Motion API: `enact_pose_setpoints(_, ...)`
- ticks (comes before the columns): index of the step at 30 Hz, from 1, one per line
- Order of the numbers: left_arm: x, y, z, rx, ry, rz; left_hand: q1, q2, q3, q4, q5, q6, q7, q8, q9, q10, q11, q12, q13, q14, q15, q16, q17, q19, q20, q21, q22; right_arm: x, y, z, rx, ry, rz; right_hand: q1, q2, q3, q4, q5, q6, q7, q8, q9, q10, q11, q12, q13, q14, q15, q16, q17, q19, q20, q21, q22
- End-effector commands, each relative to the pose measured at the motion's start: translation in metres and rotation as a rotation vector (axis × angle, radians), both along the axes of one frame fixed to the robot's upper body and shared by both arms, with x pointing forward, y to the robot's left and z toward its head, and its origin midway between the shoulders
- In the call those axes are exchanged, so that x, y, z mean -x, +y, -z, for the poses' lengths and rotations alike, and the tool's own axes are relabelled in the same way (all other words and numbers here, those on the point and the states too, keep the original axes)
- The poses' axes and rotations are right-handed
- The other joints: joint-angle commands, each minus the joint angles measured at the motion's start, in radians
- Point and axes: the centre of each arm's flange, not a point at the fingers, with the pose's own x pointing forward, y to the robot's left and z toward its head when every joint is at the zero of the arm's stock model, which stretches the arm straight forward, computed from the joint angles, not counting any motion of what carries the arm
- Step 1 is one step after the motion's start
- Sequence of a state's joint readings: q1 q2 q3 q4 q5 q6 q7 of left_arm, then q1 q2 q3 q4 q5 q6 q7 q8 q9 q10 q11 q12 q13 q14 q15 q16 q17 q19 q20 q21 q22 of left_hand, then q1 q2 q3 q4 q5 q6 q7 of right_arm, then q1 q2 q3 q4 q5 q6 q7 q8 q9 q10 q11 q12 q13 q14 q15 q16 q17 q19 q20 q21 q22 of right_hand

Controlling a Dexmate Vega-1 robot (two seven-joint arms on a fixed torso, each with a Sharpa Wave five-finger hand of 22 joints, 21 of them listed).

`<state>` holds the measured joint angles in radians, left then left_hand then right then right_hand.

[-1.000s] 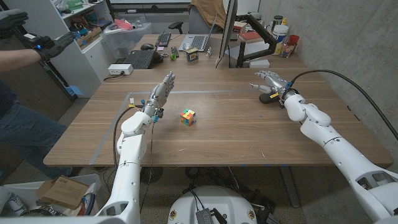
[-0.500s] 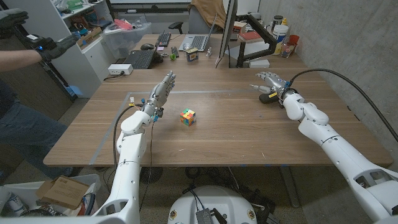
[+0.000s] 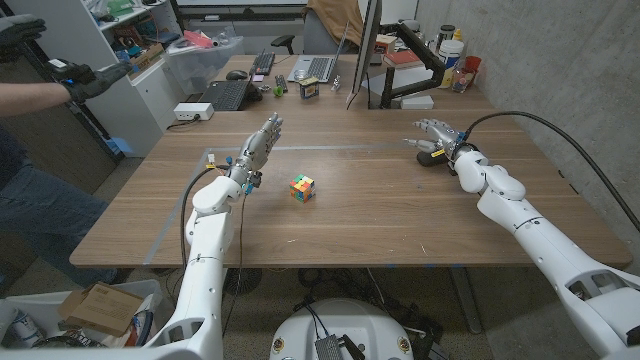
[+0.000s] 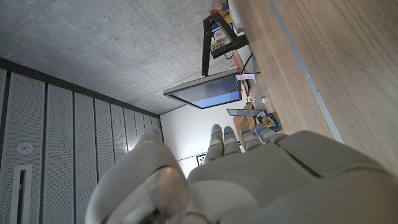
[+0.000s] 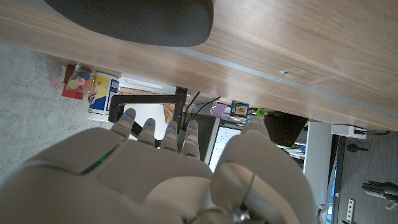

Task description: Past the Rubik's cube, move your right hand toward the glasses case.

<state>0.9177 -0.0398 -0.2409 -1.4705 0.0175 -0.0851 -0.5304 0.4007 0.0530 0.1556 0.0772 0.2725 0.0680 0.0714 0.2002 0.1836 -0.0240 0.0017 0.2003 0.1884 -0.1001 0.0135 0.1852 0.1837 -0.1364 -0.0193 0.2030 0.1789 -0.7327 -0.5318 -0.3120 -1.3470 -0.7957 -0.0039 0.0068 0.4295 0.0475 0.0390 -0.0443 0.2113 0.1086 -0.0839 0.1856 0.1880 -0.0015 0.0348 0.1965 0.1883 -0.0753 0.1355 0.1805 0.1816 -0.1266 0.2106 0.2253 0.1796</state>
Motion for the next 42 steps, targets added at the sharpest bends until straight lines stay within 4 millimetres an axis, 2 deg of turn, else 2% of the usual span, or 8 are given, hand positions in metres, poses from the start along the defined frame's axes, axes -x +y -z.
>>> enact_pose_setpoints(1, -0.001, -0.001, 0.001, -0.029, 0.017, 0.005, 0.005, 0.009, -0.003, -0.002, 0.0, 0.008, 0.002, 0.007, 0.005, -0.007, -0.005, 0.001, 0.002, -0.011, 0.003, 0.001, 0.002, -0.003, 0.008, -0.001, 0.006, -0.007, -0.004, 0.003, -0.029, 0.035, 0.023, 0.003, -0.014, -0.002, -0.006, 0.004, 0.012, -0.001, 0.008, 0.006, 0.012, 0.007, 0.008, 0.002, 0.004, -0.001, 0.006, 0.002, -0.015, 0.003, -0.007, 0.001)
enact_pose_setpoints(16, -0.001, 0.003, 0.004, -0.022, 0.019, 0.002, 0.007, 0.011, -0.004, -0.002, -0.001, 0.009, 0.002, 0.006, 0.005, -0.011, -0.004, 0.0, 0.002, -0.013, 0.006, 0.001, 0.002, -0.005, 0.008, -0.001, 0.006, -0.014, -0.005, 0.01, -0.033, 0.079, 0.046, 0.002, -0.014, -0.003, -0.007, 0.004, 0.014, -0.002, 0.01, 0.006, 0.012, 0.004, 0.01, 0.002, 0.005, -0.005, 0.007, 0.002, -0.023, 0.003, -0.014, 0.002)
enact_pose_setpoints(42, -0.002, 0.005, 0.012, -0.008, 0.031, -0.002, 0.009, 0.014, -0.006, -0.003, -0.003, 0.01, 0.003, 0.005, 0.005, -0.011, -0.002, 0.001, 0.002, -0.017, 0.01, 0.001, 0.002, -0.008, 0.006, 0.0, 0.006, -0.021, -0.008, 0.009, -0.023, 0.114, 0.048, 0.002, -0.014, -0.005, -0.01, 0.005, 0.019, -0.003, 0.013, 0.006, 0.025, 0.005, 0.017, 0.002, 0.023, -0.008, 0.013, 0.002, 0.004, 0.001, -0.008, 0.003)
